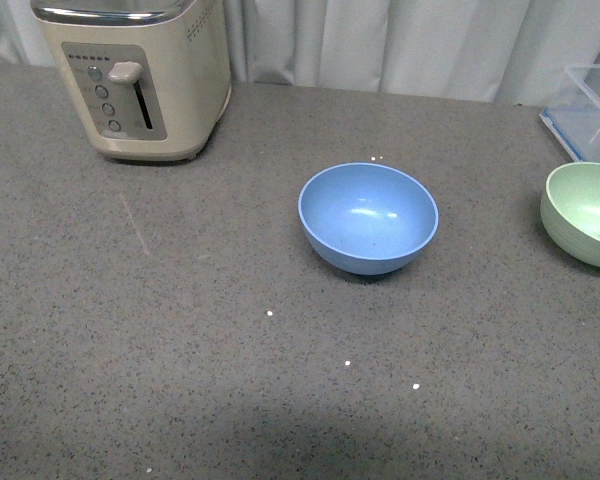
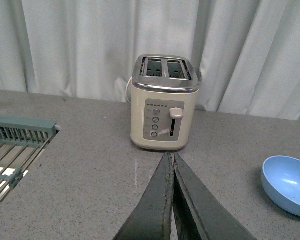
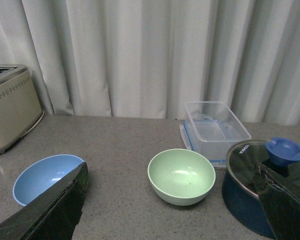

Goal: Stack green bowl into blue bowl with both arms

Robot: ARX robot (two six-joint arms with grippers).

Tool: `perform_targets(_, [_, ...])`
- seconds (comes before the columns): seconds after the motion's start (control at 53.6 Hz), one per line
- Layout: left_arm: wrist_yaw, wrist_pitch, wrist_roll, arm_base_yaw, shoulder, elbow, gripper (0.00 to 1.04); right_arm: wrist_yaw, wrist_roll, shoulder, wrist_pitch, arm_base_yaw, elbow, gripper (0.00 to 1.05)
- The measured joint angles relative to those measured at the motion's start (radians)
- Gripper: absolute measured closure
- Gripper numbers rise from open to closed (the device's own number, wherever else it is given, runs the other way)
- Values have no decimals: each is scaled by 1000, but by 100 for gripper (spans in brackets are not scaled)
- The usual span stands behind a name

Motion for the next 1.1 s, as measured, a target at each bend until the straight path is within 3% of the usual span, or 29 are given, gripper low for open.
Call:
perform_targets(0.243, [0,-72,0,0,-71,0,101,0,0,0,0,0,0,9])
perform_targets(0.355, [0,-234,0,0,-201,0,101,0,0,0,0,0,0,9])
perform_targets(0.598, [0,-250,0,0,-242,0,99,0,0,0,0,0,0,9])
perform_targets(0.635, [0,-250,0,0,-242,0,90,1,0,0,0,0,0,9])
perform_targets(0.71, [0,-250,0,0,-243,0,76,139,-15,115,-198,29,79,9])
perform_targets(0.766, [0,-251,0,0,-243,0,67,161,-18,229,-253,36,137,9])
perform_targets(0.859, [0,-251,0,0,-245,0,46,137,-71,479,-73,43,191,9])
perform_targets(1.102, [0,-251,0,0,-245,0,7,-23,-226,1006,301,-6,355,9])
